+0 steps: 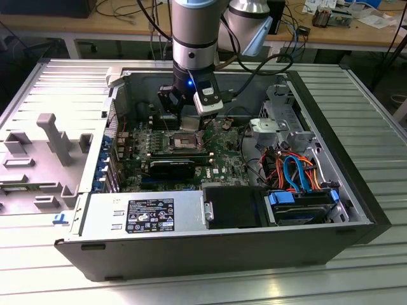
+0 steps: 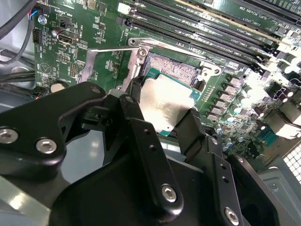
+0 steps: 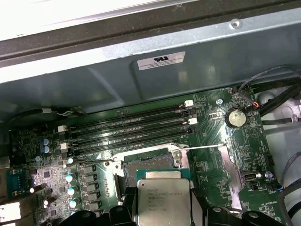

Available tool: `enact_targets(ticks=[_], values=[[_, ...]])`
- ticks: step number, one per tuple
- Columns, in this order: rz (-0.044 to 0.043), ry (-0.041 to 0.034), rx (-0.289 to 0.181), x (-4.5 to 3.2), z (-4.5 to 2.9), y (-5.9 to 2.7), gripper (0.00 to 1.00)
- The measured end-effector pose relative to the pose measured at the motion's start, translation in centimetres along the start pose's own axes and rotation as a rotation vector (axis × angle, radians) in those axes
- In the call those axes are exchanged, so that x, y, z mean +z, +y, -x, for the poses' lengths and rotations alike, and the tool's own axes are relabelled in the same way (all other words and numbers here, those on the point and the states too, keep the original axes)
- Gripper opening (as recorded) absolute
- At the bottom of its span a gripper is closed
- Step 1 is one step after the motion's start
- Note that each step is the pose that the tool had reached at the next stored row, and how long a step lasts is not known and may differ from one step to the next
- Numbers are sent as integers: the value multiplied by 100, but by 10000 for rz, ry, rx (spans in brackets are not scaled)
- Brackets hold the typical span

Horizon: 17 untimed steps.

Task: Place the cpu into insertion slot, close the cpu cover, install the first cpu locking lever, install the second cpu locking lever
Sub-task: 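Place the cpu into insertion slot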

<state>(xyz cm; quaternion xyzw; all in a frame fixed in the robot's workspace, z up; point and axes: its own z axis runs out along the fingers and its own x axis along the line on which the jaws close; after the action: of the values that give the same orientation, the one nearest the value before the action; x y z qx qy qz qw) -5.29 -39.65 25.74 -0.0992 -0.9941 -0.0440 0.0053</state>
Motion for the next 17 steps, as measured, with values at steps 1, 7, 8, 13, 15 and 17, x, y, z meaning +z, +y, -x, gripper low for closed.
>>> enact_targets(ticks=[1,7,8,13,15,17], values=[[1,-2,23,1,0,0,54],[-3,-21,220,6,0,-1,54],[-5,-26,278,7,0,-1,54],[-10,-50,529,12,0,-1,54],[-9,-57,606,13,0,-1,54],[-7,-68,736,16,0,-2,54]])
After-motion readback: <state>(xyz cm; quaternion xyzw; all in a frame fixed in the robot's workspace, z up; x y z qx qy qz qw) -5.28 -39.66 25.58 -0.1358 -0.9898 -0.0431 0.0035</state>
